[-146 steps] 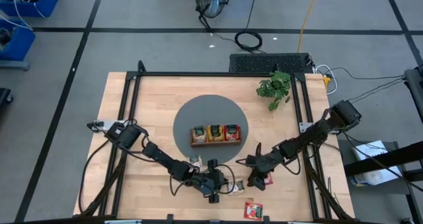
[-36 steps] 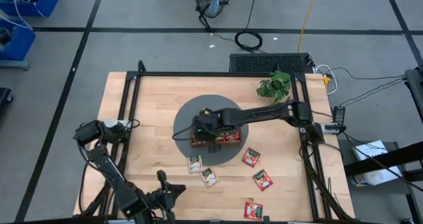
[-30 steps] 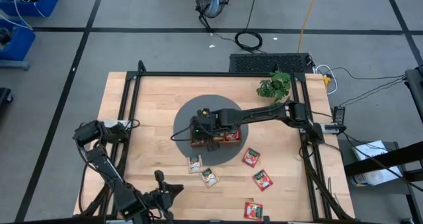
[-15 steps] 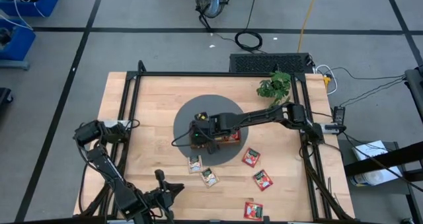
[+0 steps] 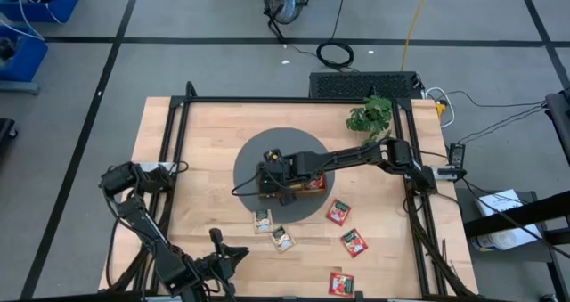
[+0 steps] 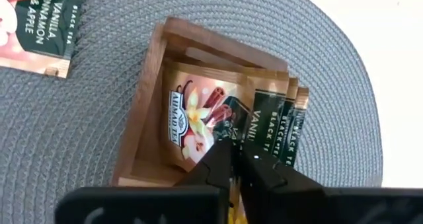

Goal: Pick & Place Tea
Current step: Put the bottom brown tea bag into the left section of the wooden organizer, then put the top right red tea bag into the right section of the wooden organizer

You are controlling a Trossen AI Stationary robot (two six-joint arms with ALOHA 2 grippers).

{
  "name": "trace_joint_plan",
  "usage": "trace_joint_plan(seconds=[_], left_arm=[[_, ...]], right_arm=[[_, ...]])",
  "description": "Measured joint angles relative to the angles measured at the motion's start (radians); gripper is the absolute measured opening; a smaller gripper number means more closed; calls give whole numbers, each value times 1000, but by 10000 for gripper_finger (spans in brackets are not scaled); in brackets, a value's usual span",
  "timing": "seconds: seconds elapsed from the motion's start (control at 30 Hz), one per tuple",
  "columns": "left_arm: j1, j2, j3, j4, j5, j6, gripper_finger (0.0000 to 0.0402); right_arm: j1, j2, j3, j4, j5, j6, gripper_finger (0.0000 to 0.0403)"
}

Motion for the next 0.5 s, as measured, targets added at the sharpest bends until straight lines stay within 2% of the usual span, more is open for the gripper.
trace_joint_plan(seconds=[0.3, 0.5], left_arm=[[3, 0, -19, 18, -1, -10, 42], [13, 0, -20, 28, 1, -6, 42]], right_arm=[[1, -5, 0, 14, 1, 55, 128], [1, -69, 0, 26, 2, 75, 170]])
